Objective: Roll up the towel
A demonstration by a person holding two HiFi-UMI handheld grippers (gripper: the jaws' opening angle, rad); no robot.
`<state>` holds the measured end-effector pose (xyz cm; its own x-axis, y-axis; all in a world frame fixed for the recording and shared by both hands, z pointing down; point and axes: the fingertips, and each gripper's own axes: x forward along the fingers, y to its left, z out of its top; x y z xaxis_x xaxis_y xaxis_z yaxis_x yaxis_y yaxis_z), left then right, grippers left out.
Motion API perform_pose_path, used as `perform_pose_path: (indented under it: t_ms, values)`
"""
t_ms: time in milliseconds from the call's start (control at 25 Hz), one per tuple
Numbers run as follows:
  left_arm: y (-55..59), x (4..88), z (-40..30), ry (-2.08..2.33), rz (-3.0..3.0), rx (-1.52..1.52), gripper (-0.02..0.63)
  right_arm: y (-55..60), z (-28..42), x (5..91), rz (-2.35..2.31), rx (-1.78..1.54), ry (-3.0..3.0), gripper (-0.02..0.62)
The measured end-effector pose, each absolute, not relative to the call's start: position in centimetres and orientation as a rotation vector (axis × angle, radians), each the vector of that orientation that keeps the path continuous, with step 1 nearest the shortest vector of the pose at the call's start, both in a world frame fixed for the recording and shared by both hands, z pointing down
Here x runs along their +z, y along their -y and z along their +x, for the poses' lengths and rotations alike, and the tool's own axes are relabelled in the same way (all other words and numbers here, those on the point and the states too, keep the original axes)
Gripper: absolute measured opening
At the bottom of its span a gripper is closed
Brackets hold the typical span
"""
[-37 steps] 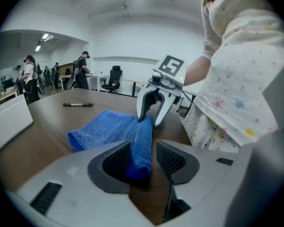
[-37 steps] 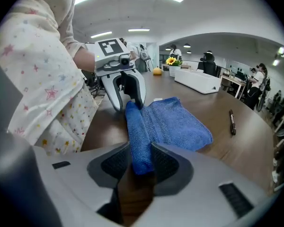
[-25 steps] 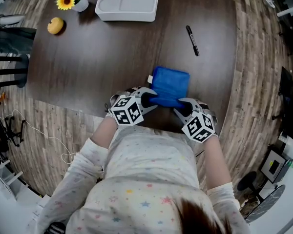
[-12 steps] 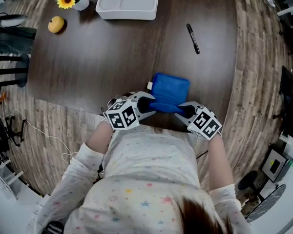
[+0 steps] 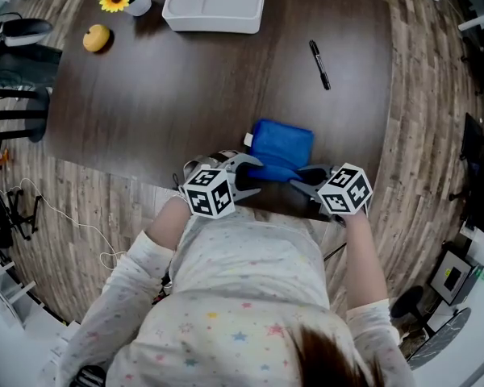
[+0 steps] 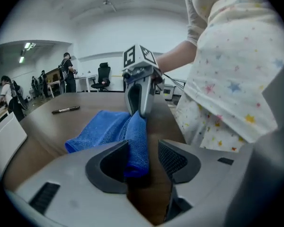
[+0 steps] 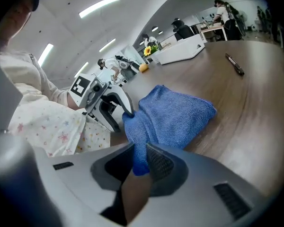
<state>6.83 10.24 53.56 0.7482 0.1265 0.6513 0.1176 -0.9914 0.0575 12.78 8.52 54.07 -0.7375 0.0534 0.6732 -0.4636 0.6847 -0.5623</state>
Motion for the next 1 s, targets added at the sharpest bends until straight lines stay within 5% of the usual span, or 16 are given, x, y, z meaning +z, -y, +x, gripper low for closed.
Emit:
perform_pose_path:
  t_ms: [320,480,1000]
  values:
    - [-8.5,54.9,7.3,-0.117,2.923,1.12,0.111,-8.2,12.9,53.2,0.35,0.933,2.239,0.093]
    - [-8.3,54.9,7.3,-0.141,2.879,1.098,0.094,-7.5,14.0,51.7,0.44,0.749,2.272,0.152]
    - [-7.5,54.1,7.2,-0.129,2.729,1.036,0.078,-8.7,12.3,53.6,0.403,0.213,2.185,0.172]
